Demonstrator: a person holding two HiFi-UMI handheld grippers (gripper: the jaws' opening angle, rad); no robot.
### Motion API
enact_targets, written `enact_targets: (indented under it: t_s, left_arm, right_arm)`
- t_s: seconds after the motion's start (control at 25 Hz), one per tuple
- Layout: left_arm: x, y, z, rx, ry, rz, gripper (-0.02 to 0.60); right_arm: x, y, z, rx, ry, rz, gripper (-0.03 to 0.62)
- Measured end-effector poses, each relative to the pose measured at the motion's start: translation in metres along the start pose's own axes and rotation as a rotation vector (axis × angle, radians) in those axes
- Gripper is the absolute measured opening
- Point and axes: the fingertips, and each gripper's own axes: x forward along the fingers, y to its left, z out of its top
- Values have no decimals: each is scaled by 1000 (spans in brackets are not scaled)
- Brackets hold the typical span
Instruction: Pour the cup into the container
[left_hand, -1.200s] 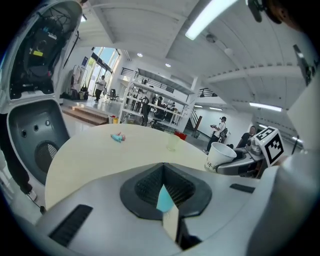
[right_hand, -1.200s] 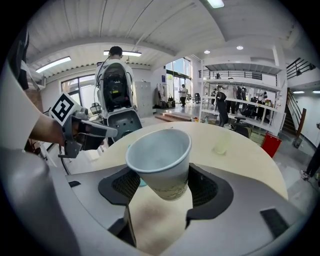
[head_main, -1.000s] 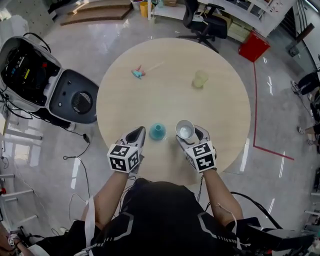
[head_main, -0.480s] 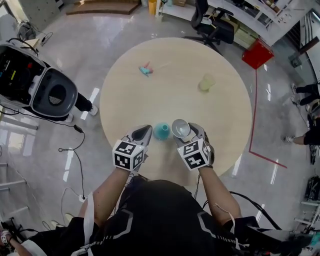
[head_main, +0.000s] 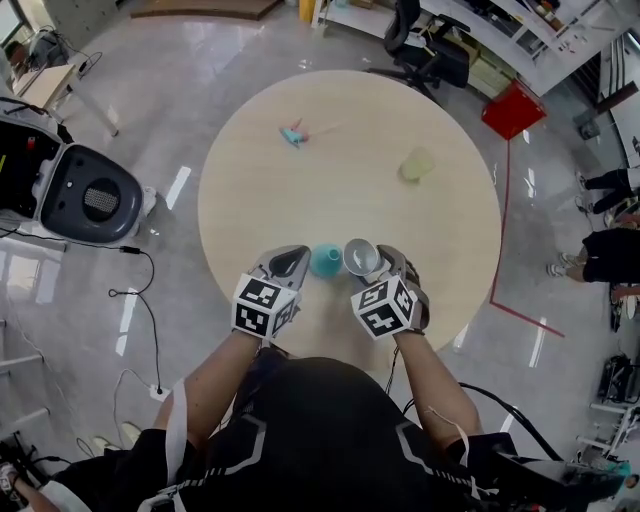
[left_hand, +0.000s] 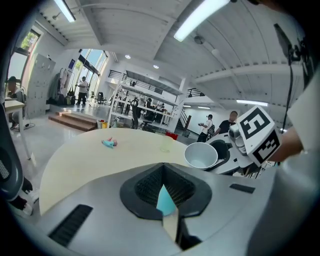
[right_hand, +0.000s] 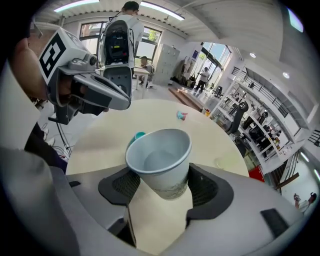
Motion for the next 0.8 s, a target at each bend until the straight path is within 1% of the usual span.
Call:
enact_targets:
  t_s: [0.2, 0.8]
  left_arm:
    - [1, 2, -1, -6, 0, -4, 2]
    - [9, 4, -3, -20, 0, -38, 2]
  right_arm:
    - [0, -1, 3, -30, 28, -21, 302]
    - [11, -3, 8, -182, 126, -76, 302]
